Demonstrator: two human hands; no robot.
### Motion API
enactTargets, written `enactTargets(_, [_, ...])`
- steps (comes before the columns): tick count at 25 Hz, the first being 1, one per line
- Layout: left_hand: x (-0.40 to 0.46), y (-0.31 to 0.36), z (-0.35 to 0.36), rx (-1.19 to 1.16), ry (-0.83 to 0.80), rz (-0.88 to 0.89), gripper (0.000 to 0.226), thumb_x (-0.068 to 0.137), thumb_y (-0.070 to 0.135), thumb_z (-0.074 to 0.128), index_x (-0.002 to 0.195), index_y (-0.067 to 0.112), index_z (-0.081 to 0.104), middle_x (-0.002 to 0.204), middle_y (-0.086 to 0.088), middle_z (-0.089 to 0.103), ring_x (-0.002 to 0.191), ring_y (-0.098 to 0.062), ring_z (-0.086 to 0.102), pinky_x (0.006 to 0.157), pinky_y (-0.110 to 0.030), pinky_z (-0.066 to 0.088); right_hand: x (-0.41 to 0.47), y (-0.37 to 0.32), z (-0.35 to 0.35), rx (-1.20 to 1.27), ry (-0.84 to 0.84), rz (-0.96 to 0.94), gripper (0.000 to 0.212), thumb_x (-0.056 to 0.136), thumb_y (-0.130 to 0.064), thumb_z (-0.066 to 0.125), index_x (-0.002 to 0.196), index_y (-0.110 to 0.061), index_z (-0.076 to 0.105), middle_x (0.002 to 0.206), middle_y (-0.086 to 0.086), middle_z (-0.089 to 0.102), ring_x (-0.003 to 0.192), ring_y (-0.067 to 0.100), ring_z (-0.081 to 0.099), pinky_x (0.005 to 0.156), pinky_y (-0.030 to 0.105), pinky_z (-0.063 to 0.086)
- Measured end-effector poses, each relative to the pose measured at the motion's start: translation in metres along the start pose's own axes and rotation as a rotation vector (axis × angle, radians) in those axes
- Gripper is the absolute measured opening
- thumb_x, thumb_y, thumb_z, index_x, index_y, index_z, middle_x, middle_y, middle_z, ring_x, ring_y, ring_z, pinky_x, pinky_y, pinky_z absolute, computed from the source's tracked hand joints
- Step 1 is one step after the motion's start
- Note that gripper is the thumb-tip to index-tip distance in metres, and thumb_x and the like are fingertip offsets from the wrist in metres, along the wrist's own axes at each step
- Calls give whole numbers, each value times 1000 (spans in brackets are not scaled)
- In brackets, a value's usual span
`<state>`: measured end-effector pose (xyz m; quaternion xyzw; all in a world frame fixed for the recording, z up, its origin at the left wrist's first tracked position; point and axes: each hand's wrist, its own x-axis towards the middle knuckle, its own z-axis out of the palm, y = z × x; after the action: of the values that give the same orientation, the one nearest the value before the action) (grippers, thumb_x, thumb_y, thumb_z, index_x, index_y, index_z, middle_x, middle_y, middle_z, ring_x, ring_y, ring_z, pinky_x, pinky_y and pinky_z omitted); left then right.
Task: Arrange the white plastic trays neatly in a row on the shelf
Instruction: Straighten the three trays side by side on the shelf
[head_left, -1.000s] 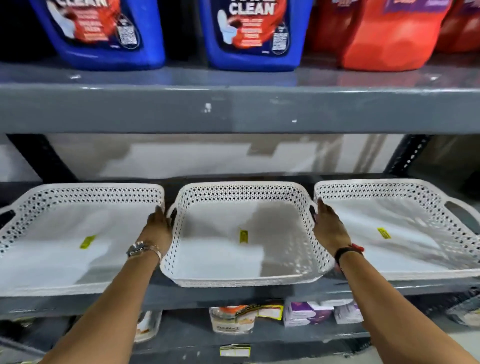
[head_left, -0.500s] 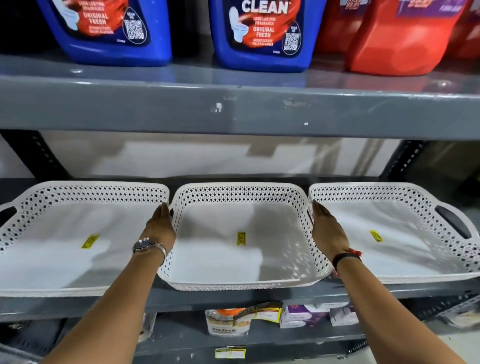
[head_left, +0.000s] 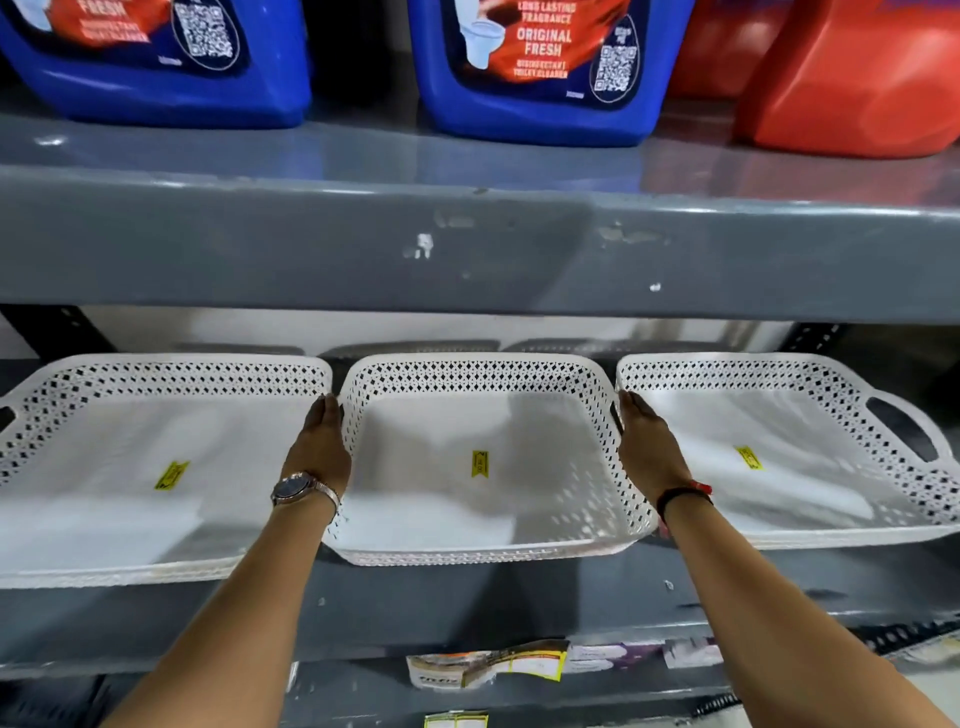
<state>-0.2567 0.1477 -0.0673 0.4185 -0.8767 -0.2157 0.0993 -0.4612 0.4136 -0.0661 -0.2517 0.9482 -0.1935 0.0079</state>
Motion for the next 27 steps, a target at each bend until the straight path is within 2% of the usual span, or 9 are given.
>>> enactTargets(6, [14, 2, 4, -7, 11, -12, 58, 91, -7, 30, 147, 3, 18, 157, -12, 16, 136, -36, 36, 108, -46, 35, 10, -5, 0, 13, 34, 6, 63, 81, 19, 30, 141, 1, 30, 149, 20, 34, 134, 36, 39, 105, 41, 39])
enactTargets(10, [7, -2, 5, -3, 4, -9, 59, 91, -6, 30, 148, 5, 17, 158, -11, 15, 134, -38, 38, 108, -47, 36, 0, -3, 0, 7, 6, 15, 63, 83, 17, 28, 144, -1, 24, 154, 17, 26, 140, 30, 30, 111, 37, 32])
enactTargets(16, [-14, -7, 3, -9, 3, -21, 68, 87, -11, 31, 149, 10, 13, 159, -7, 12, 135, -36, 37, 107, -43, 36, -22, 0, -3, 36, -17, 45, 65, 84, 15, 31, 145, -5, 23, 155, 11, 24, 142, 24, 27, 112, 31, 28])
enactTargets(20, [-28, -11, 0, -19, -8, -28, 70, 86, -11, 32, 149, 12, 11, 159, -6, 10, 137, -34, 35, 109, -40, 35, -35, 3, -3, 52, 1, 55, 63, 85, 13, 30, 145, -5, 25, 154, 12, 27, 140, 25, 30, 113, 31, 28])
enactTargets(27, [-41, -12, -1, 10, 9, 4, 63, 89, -8, 31, 148, 6, 13, 158, -12, 15, 139, -33, 31, 111, -41, 33, -47, 5, -6, 61, -6, 51, 65, 84, 14, 29, 145, -7, 25, 154, 11, 29, 140, 26, 31, 114, 33, 27])
